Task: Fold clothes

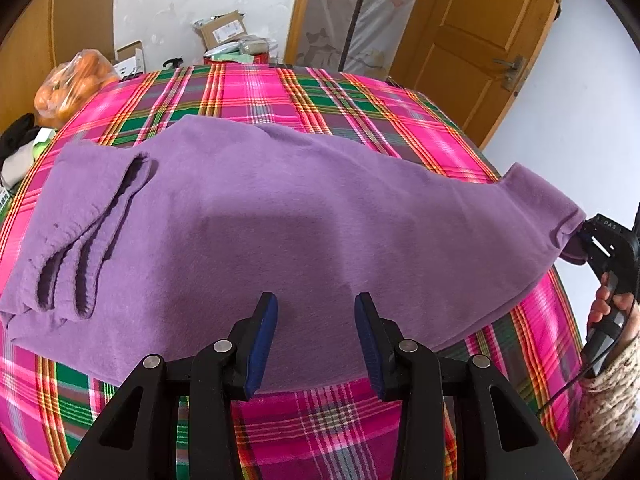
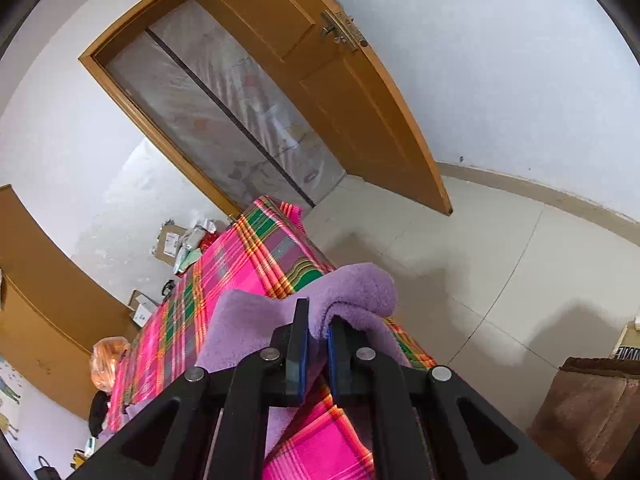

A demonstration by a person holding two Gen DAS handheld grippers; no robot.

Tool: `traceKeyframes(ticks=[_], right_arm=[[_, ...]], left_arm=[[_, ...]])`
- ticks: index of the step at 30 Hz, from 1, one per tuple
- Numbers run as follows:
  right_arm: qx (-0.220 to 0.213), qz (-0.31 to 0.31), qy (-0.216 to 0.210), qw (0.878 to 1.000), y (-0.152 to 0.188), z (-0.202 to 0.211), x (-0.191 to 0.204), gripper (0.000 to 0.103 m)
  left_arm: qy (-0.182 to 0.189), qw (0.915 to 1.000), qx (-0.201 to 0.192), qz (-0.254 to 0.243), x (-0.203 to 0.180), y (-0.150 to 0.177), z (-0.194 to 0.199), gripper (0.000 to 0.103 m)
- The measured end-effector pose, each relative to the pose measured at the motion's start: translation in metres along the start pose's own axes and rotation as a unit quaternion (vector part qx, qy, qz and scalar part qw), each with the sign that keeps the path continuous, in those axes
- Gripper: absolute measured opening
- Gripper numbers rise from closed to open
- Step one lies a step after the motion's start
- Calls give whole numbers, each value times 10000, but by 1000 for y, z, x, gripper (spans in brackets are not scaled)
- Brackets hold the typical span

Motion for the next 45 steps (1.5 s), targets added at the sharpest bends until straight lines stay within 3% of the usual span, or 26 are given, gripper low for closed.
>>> traceKeyframes(ticks=[8,17,25,30,34,38,45], right_arm=[[207,256,239,9992,8,-4,4,10],[351,539,595,9962,20,6,13,23],[488,1000,953,9892,43,33,29,23],[253,1567,1144,9807,62,52,59,24],[215,1897,687,9792,88,52,107,24],[713,2365,-68,9690,133,29,165,24],[1949,2855,-1196,9307,225,-10,259,24]], left_arm=[[-97,9998,-110,140,17,-2,10,42],[-667,9930,-481,844,95,3,51,42],[-1113,9863,-599,1060,153,20,86,42],[-1359,9833,-508,1097,181,30,94,42],[-1309,9840,-489,1104,189,32,95,42],[-1266,9869,-461,888,187,33,91,42],[-1271,9896,-298,609,191,30,74,42]])
Point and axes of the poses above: each gripper's, at about its wrist camera, not at the fingertips, and z roughly against the way its jaws point, x to its left, y to its underside, the point moved 7 cm from there along -z, roughly the way its jaws point
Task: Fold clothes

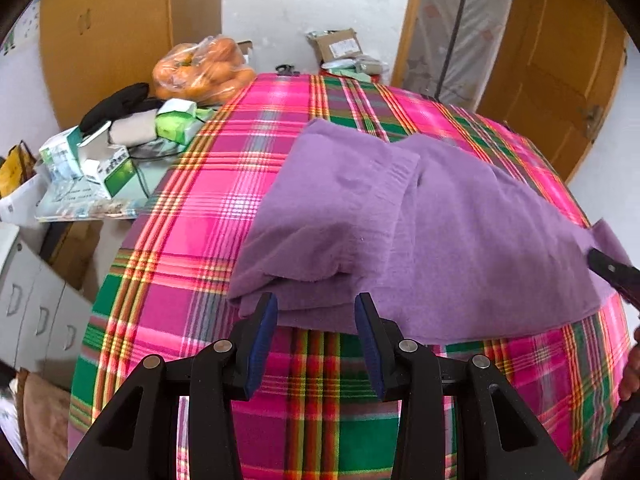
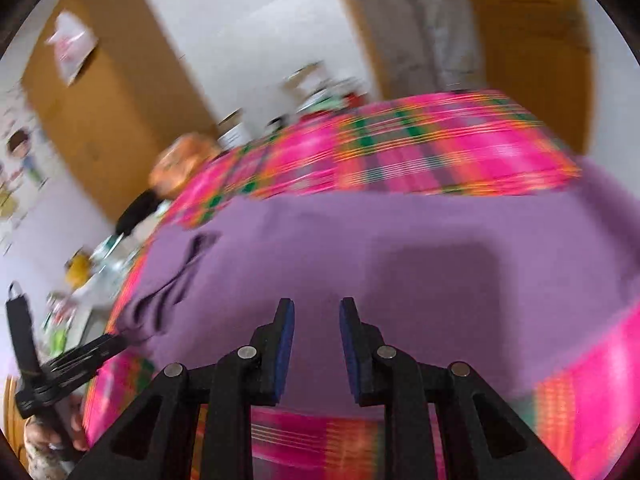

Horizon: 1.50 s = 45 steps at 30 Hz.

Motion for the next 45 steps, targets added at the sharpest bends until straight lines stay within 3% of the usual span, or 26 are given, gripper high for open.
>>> traceKeyframes(ticks=[6,11,22,28,30,32,34,45], right_arm=[[596,471,-792,9940,13,-46,75,25],[1031,482,-1438,9830,24,-75,117,39],[1342,451,-1995,9696,26,-101,151,46],[1418,553,-1913,9697,24,-115,165,48],[1386,531,-1935,9698,22,-119,169,38],[1335,592,-1879,9713,18,-120,170,20],[1270,664,-1861,9720,14,-121,171,14],[708,1131,-2262,9649,-28,-108,215,11]], left_arm=[[-133,9999,-51,-44,7,-11,-8,42],[-150,9998,45,-93,9,-14,-19,42],[79,9980,-8,626,41,-31,-29,42],[138,9947,116,1010,60,-37,-42,42],[124,9950,128,983,61,-38,-45,42],[118,9949,142,996,63,-38,-48,42],[123,9943,145,1047,66,-39,-50,42],[218,9890,130,1456,87,-39,-47,45]])
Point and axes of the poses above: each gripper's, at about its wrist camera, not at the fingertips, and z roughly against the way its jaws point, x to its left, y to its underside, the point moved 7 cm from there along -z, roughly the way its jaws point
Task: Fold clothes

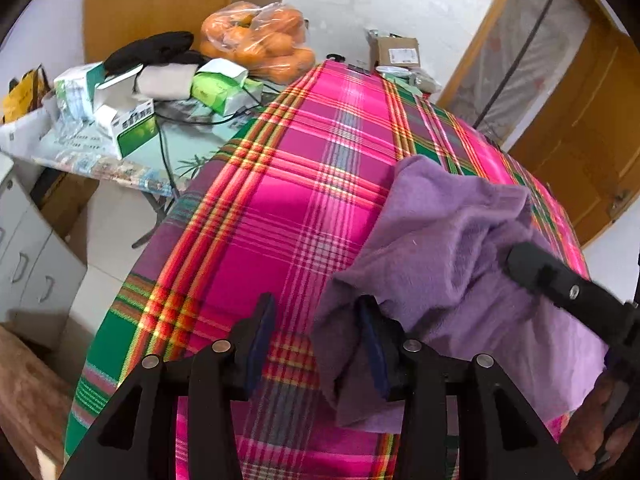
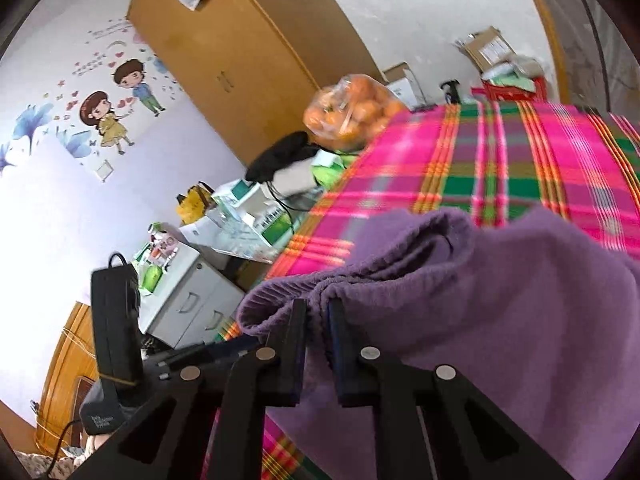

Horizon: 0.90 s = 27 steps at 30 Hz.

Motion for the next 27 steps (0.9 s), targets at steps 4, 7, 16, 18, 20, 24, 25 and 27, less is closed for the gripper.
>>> traceKeyframes(ticks=[4,7,16,18,20,24,25,27], right_arm=[[-55,43,-130,9999,-10,-5,10,11],[-86,47,-227,9997,-17,-9,16,11],[-78,125,-376,9992,-28,-16,30,11],[-84,150,-396,9991,-28,-16,31,11],[-54,173,-413,9990,-28,-17,33,11],[-13,110,-504,9987,-27,-19,34,11],[-1,101,-520,9986,-26,-20,34,11],[23,98,-545,9985,-25,-21,35,11]], left_arm=[[210,9994,-248,113,5,-1,21,43],[470,9977,-476,-54,0,-1,38,43],[851,9894,-730,-925,-35,3,60,43],[785,9877,-730,-1137,-43,5,59,43],[696,9880,-616,-1230,-46,7,54,43],[555,9901,-495,-1192,-44,7,42,43],[573,9908,-481,-1131,-43,5,40,43],[611,9920,-451,-1011,-40,3,37,43]])
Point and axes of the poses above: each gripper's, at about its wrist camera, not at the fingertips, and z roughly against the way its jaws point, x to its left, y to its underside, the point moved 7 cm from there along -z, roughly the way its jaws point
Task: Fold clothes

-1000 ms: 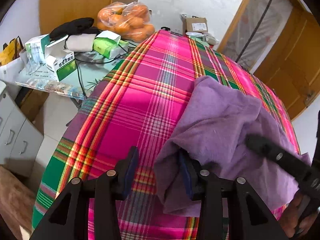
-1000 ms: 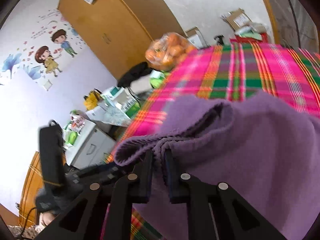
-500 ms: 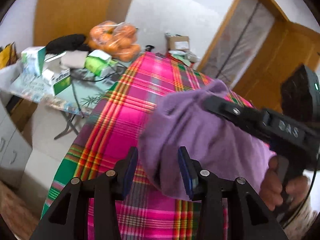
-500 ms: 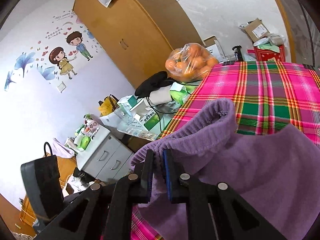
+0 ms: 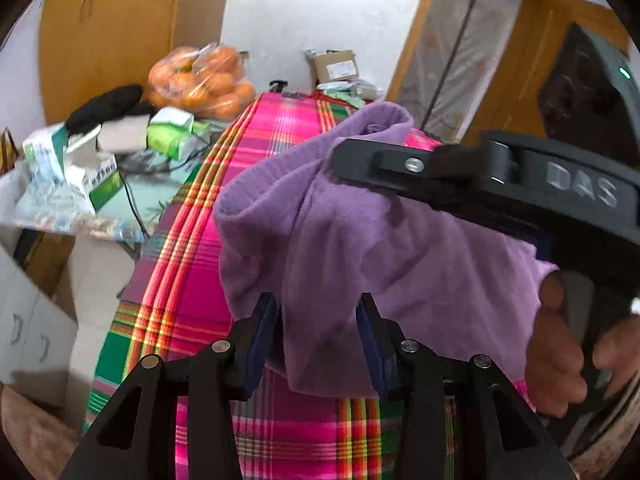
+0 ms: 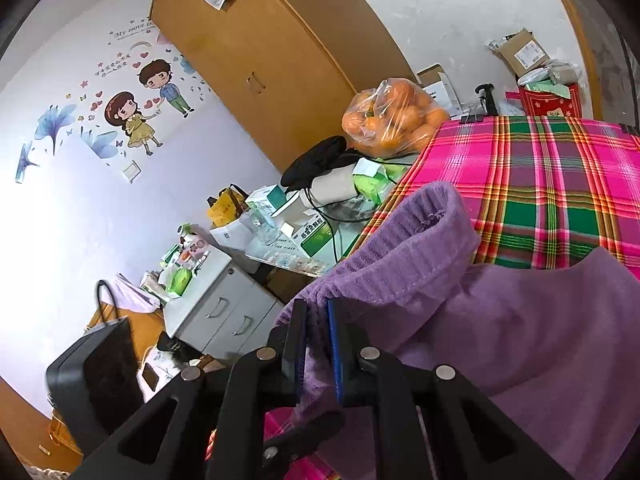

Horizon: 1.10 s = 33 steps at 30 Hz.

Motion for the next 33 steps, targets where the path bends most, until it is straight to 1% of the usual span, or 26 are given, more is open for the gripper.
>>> traceKeyframes(ticks=[3,6,8,9,10,11,13,17,21,23,25,29,31,33], right_arm=[[31,2,-2,10000,1,-2,1,11],[41,-38,-3,10000,2,-4,0,11],[73,-47,-2,10000,3,-6,-1,11],[87,-46,3,10000,3,-7,-1,11],[101,-41,17,9999,4,-8,-1,13],[118,-47,40,9999,4,-9,-1,14],[147,-79,73,9998,5,-11,-3,15],[187,-167,89,9996,6,-8,-7,17],[206,-198,219,9994,13,0,-16,20],[254,-218,324,9989,19,6,-22,25],[263,-174,475,9984,27,17,-27,26],[229,23,966,9951,47,45,-40,27],[262,126,1189,9925,62,59,-46,27],[385,302,1361,9895,77,66,-48,29]], left_arm=[[51,9998,28,187,5,-2,-5,43],[4,9996,18,278,10,-3,-7,42],[65,9993,17,356,12,-3,-9,28],[82,9992,15,388,13,-4,-9,25],[91,9991,12,415,13,-4,-9,17],[99,9990,9,443,14,-5,-9,16],[117,9987,4,498,15,-5,-9,13],[152,9980,-6,608,18,-7,-10,13],[186,9972,-16,717,21,-9,-10,11],[214,9969,-14,753,21,-10,-10,10],[250,9968,-22,752,19,-12,-9,9],[260,9963,-42,812,20,-18,-9,8],[318,9951,-67,939,22,-20,-8,7],[388,9933,-96,1087,25,-22,-6,7]])
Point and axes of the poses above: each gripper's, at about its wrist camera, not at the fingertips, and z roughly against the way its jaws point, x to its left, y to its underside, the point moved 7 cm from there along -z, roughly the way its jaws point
